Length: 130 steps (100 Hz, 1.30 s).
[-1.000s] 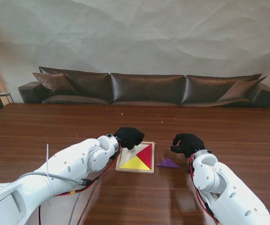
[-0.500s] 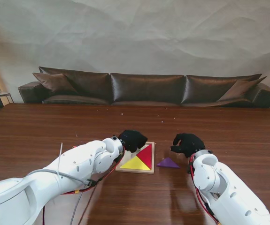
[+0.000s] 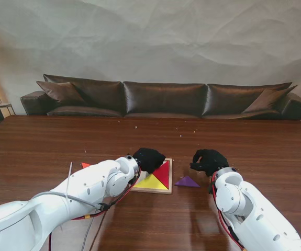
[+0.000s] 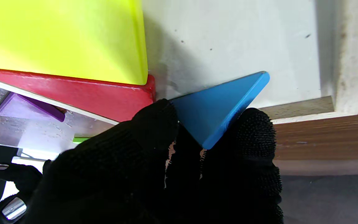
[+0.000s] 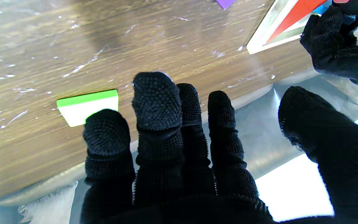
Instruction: Assemble the tangram pieces into a square
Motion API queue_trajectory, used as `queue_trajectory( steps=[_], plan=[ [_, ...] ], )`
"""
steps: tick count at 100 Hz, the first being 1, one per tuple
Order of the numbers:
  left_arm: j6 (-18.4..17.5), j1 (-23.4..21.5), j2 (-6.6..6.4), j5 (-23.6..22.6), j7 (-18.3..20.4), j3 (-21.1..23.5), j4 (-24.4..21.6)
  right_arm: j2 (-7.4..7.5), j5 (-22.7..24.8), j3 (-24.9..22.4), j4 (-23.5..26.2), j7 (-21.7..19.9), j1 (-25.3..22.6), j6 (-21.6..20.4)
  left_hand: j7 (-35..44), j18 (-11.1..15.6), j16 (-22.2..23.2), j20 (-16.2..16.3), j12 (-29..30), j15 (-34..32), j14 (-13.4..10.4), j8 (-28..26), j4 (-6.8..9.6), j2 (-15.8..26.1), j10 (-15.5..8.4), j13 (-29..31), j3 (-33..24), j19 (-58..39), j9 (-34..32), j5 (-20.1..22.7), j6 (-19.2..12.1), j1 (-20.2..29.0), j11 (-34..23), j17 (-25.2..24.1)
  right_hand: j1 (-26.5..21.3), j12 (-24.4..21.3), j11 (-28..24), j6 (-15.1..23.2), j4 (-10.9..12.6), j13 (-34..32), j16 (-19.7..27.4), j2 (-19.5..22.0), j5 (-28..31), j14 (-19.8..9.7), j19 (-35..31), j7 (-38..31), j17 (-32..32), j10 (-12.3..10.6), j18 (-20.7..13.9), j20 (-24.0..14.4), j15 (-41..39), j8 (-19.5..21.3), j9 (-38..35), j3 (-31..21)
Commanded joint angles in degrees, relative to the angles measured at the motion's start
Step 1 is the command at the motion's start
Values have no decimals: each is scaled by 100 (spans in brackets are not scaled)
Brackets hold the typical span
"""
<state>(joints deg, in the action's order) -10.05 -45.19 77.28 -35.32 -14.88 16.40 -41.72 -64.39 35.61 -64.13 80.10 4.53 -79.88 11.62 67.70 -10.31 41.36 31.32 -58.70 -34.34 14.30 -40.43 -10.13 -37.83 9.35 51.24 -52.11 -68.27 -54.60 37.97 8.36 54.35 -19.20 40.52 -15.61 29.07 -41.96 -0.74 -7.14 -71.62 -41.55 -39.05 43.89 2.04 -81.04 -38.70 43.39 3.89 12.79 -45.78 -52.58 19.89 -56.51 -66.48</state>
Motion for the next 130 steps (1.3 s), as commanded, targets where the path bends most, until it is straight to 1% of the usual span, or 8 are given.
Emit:
queue_trajectory(
  steps=[1,45,53,69,78,91,101,130],
  plan=[
    [49,-80,-37,12,173,28,-117,-21,1,21,-1,-89,-11,-27,-13,243,-345,87,143,43,44,37,-148,125,134,-185,167,59,201,-111,150,-167,-190,-34,84,-74,-46,-42,-28,-140,-44,127,61,16,-121,-82,-47,134,-54,6,-29,28,-81,-14],
    [308,-402,-473,-169,508,456,-1031,-14,9,51,-12,-125,3,-18,-216,46,-394,99,839,2,205,129,-155,709,295,-302,637,-57,513,-82,238,-626,-607,-210,85,-74,-48,-39,-23,-127,-41,140,57,13,-122,-81,-49,126,-61,8,-18,24,-75,-10],
    [359,-467,-556,-223,570,539,-1182,-12,4,52,-12,-138,2,-17,-272,-7,-408,93,1192,-4,221,136,-138,809,316,-335,778,-62,566,-85,243,-650,-702,-275,81,-75,-46,-37,-23,-130,-42,141,55,15,-122,-80,-49,133,-61,9,-21,24,-66,-8],
    [488,-656,-741,-400,601,851,-1527,-11,2,56,-14,-144,2,-14,-876,-312,-384,227,1880,-3,352,364,-101,1085,327,-600,1166,-92,621,-65,172,-725,-723,-786,89,-76,-47,-33,-21,-125,-44,159,53,29,-123,-83,-58,130,-60,8,-23,24,-74,0],
    [507,-790,-860,-593,536,1086,-1728,-11,0,61,-17,-144,4,-19,-1370,-352,-283,501,1908,-175,367,617,-45,1251,196,-671,1429,-442,463,306,-47,-756,-723,-1071,89,-76,-47,-36,-18,-128,-44,165,60,27,-128,-86,-55,126,-63,6,-25,24,-78,3],
    [524,-1032,-1018,-626,748,1518,-2084,-11,-9,70,-17,-156,8,-16,-2618,-261,330,1017,1365,-1197,443,1180,68,1688,123,-503,1730,-1346,-28,1305,-101,-1037,-1161,-1170,97,-77,-44,-37,-13,-127,-45,197,65,48,-130,-88,-55,126,-64,5,-28,23,-76,7],
    [555,-1131,-1108,-610,1009,1687,-2268,-11,-10,82,-17,-159,13,-17,-3445,-219,741,1343,802,-1892,495,1364,146,1980,139,-433,1698,-1845,-254,1824,-43,-1302,-1546,-1219,110,-77,-43,-38,-10,-123,-44,219,62,30,-131,-86,-59,128,-60,4,-27,21,-74,12],
    [696,-1075,-1197,-607,1433,1579,-2310,-8,-15,90,-16,-177,12,-19,-4270,-273,1319,1882,-295,-2949,378,1672,303,2313,86,-397,1788,-2098,-365,2238,-59,-1536,-2351,-1262,130,-77,-43,-20,4,-125,-44,275,69,33,-135,-85,-58,139,-62,4,-30,21,-81,31]
  ],
)
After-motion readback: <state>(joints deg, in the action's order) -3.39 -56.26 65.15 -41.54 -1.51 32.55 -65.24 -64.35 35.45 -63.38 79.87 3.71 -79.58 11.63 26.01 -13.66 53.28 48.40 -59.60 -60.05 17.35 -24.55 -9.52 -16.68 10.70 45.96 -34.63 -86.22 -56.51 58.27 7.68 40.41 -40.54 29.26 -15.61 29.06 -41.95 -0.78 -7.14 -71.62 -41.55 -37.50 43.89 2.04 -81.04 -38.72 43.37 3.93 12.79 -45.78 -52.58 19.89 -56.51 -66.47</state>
